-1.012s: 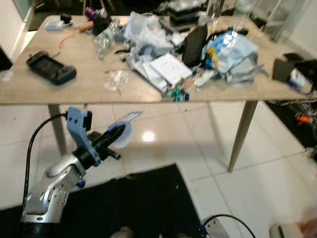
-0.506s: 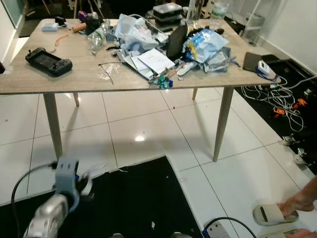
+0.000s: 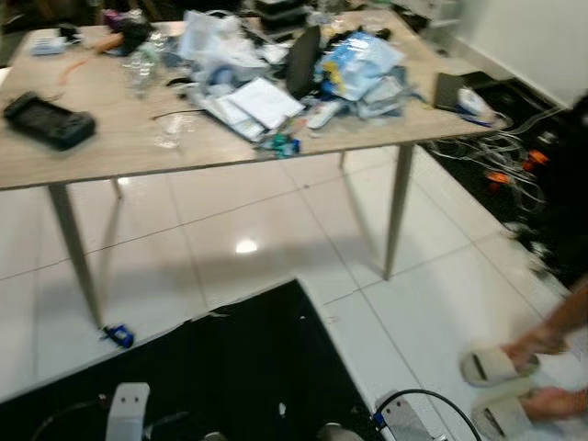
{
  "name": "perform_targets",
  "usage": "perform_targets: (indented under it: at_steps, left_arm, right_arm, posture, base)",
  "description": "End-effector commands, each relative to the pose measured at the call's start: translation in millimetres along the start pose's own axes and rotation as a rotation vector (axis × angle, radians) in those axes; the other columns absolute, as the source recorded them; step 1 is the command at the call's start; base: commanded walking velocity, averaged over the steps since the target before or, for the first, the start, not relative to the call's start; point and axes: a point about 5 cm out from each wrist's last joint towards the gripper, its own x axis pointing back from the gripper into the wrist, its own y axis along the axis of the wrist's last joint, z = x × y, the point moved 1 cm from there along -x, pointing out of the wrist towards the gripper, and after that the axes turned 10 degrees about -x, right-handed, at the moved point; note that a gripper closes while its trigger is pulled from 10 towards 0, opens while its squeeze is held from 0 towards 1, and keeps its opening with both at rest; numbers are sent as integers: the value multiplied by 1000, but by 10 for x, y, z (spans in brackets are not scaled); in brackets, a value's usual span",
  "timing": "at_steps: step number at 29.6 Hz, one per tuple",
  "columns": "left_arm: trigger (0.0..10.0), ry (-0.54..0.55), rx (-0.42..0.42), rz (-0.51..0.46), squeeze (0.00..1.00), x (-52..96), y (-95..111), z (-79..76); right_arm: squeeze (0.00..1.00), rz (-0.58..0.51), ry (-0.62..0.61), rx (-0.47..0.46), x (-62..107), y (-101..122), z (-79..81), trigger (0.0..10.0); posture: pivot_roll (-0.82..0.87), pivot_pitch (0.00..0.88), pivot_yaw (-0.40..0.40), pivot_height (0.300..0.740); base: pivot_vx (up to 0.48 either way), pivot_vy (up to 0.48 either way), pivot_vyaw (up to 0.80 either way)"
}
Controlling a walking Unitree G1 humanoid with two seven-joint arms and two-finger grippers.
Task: Picking trash to rubbish bin
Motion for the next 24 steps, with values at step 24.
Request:
perform_targets:
  at_steps: [24]
  left_arm:
    - [10000, 29, -17, 148, 0, 95, -471, -24]
  right_arm:
    - [0, 46, 22, 23, 0, -135, 117, 10000]
  posture:
    - [-29, 122, -4, 740]
  base:
    - [0, 0, -781]
